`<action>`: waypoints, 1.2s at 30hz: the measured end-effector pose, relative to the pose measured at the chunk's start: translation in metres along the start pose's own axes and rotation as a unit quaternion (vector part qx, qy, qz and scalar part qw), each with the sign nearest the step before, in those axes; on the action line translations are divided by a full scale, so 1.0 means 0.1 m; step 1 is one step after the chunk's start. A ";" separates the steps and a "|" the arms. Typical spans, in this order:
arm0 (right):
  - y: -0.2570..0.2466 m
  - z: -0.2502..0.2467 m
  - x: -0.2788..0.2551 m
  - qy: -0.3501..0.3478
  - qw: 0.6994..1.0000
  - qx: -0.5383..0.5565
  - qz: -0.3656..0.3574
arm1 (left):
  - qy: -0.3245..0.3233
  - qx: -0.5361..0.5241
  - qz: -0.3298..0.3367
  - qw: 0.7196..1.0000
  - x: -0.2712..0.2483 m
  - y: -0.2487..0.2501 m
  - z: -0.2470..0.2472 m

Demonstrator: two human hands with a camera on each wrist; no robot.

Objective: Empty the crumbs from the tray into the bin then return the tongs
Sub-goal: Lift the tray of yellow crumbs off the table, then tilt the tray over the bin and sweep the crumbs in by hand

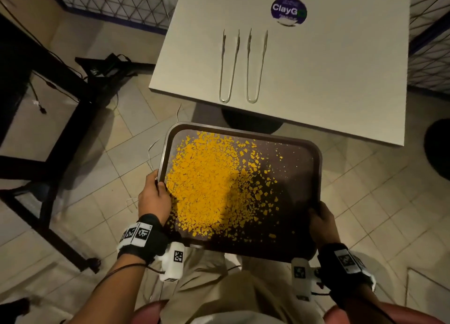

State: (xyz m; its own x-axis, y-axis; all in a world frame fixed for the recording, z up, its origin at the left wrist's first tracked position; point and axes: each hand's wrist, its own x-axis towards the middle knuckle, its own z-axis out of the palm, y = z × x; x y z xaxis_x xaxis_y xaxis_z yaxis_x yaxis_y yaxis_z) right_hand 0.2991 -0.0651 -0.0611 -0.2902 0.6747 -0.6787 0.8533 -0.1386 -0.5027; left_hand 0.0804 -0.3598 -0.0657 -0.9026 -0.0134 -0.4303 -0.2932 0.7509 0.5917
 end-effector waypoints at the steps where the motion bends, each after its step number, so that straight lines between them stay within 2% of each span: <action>1: 0.05 0.04 -0.01 -0.002 1.000 -0.004 0.000 | 0.000 0.000 -0.005 1.000 -0.01 -0.07 0.00; 9: 0.34 0.19 0.17 -0.002 1.000 -0.013 0.003 | 0.003 0.003 -0.017 1.000 -0.04 -0.36 0.22; 16: 0.50 0.33 0.53 0.017 1.000 -0.010 -0.012 | 0.007 -0.009 -0.006 1.000 0.23 -0.47 0.57; 21: 0.66 0.63 0.95 0.047 0.999 0.017 -0.005 | -0.001 -0.010 0.007 1.000 0.63 -0.64 0.98; 27: 0.97 1.23 1.75 0.059 0.998 0.025 0.006 | 0.002 -0.002 0.018 1.000 1.31 -0.99 1.62; 36: 1.32 1.92 2.84 0.086 0.995 0.033 -0.023 | 0.005 -0.008 0.031 0.999 2.22 -1.46 2.55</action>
State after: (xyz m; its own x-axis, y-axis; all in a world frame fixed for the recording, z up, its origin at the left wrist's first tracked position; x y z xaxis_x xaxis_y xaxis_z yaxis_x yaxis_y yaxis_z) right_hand 0.2459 -0.0309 -0.4225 -0.2447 0.7953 -0.5546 0.8085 -0.1484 -0.5695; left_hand 0.0037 -0.3044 -0.4214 -0.9222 0.0260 -0.3858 -0.2419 0.7397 0.6280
